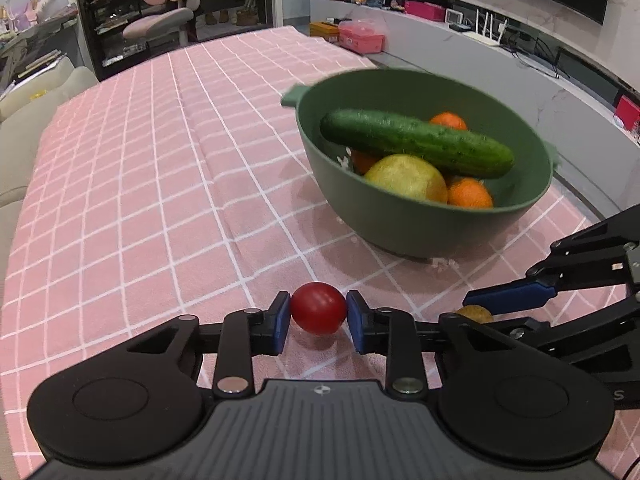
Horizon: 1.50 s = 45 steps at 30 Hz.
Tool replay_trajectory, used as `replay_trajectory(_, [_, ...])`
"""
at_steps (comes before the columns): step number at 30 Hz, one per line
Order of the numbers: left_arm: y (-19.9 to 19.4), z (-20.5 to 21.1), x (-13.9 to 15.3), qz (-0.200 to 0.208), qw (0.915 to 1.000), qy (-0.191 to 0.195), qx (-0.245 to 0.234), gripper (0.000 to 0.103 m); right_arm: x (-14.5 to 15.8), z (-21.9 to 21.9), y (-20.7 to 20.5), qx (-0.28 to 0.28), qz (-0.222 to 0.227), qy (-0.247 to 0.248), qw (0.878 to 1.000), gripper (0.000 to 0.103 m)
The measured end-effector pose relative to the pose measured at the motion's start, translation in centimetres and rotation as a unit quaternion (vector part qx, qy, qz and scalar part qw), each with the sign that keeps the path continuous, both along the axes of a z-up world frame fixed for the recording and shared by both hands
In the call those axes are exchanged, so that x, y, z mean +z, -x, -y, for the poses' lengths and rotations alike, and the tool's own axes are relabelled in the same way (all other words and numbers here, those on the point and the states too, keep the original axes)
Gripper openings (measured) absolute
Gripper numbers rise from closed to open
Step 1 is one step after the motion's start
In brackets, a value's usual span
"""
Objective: Organize fruits
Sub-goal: 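Carry the red tomato and kiwi into the colander and release both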
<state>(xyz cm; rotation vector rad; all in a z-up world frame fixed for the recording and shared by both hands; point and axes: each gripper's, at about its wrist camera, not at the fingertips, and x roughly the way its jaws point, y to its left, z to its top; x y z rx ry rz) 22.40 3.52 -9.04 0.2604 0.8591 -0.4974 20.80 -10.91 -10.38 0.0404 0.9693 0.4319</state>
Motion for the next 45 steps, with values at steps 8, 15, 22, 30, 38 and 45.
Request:
replay_trajectory(8, [1.2, -1.2, 4.0, 0.027, 0.9995, 0.006, 0.016, 0.034, 2.9, 1.0, 0.9, 0.004, 0.016, -0.027, 0.999, 0.023])
replay_trajectory(15, [2.6, -1.4, 7.4, 0.051, 0.9984, 0.014, 0.023, 0.034, 6.6, 2.8, 1.2, -0.01, 0.042, -0.056, 0.998, 0.023])
replay_trajectory(22, [1.9, 0.9, 9.6, 0.07, 0.9975, 0.008, 0.014, 0.034, 10.1, 5.1, 0.3, -0.039, 0.067, -0.085, 0.993, 0.023])
replay_trajectory(30, [0.3, 3.3, 9.9, 0.078, 0.997, -0.007, 0.005, 0.034, 11.3, 6.9, -1.9, -0.07, 0.077, -0.096, 0.99, 0.023])
replay_trajectory(38, [-1.4, 6.3, 8.2, 0.07, 0.9969, -0.015, 0.03, 0.034, 10.8, 9.2, -5.2, -0.111, 0.07, -0.106, 0.986, 0.023])
replay_trajectory(45, [-2.3, 8.4, 5.9, 0.058, 0.9967, -0.045, 0.033, 0.034, 8.4, 9.3, -7.9, -0.119, 0.016, -0.135, 0.984, 0.023])
